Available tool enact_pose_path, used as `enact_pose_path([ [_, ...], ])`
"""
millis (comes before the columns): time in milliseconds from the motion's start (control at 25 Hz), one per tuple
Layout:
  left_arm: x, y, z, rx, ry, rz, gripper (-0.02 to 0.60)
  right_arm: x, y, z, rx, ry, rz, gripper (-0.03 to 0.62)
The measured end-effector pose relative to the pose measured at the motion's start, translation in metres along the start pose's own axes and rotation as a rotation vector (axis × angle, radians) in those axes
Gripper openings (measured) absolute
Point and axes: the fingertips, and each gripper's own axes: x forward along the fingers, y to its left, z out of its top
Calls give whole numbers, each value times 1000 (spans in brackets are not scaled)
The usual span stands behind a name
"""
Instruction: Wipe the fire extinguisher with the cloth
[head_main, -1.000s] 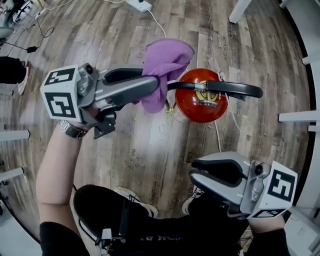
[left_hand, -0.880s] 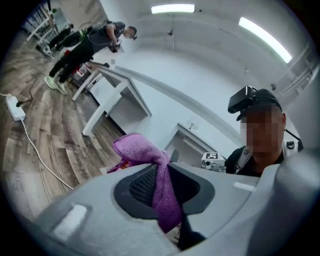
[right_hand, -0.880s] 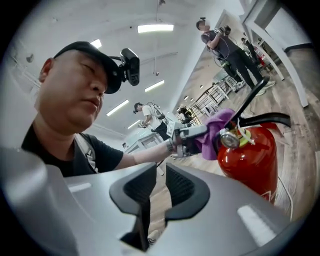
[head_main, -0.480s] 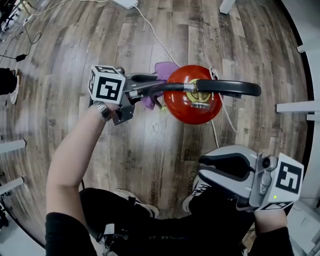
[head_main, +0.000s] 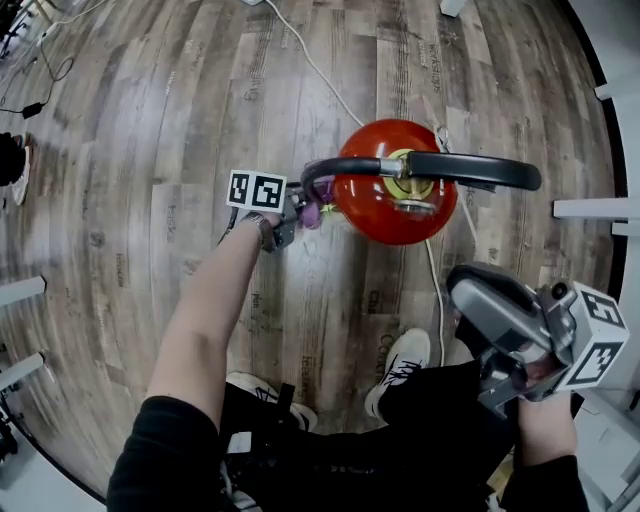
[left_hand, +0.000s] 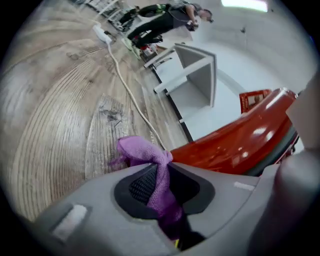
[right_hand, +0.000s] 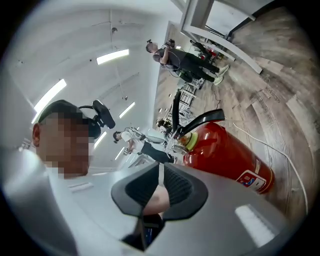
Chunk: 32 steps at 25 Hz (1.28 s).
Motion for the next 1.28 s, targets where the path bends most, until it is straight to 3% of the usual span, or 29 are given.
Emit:
enact_pose_path([
  [120, 1, 7, 0, -57, -48, 1, 58, -2, 2, -2, -20, 6, -15, 28],
  [200, -5, -4, 6, -91, -97, -52, 58, -4, 1, -3, -21, 1, -31, 26],
  [480, -69, -124, 40, -177, -273, -477, 60, 0, 15, -8, -34, -14, -6, 21],
  [720, -169, -214, 75, -28, -452, -708, 58, 7, 26, -6, -60, -41, 24, 21],
  [960, -232, -321, 59, 197, -468, -880, 58, 13, 29, -7, -62, -38, 37, 21],
  [1080, -225, -350, 47, 252, -423, -911, 58, 16, 31, -6, -66, -45, 40, 21],
  [1200, -191, -335, 35, 262, -355, -828, 58, 17, 33, -6, -66, -53, 34, 20],
  [1280, -166, -309, 27, 217, -327, -755, 58, 15, 34, -5, -65, -58, 32, 20],
])
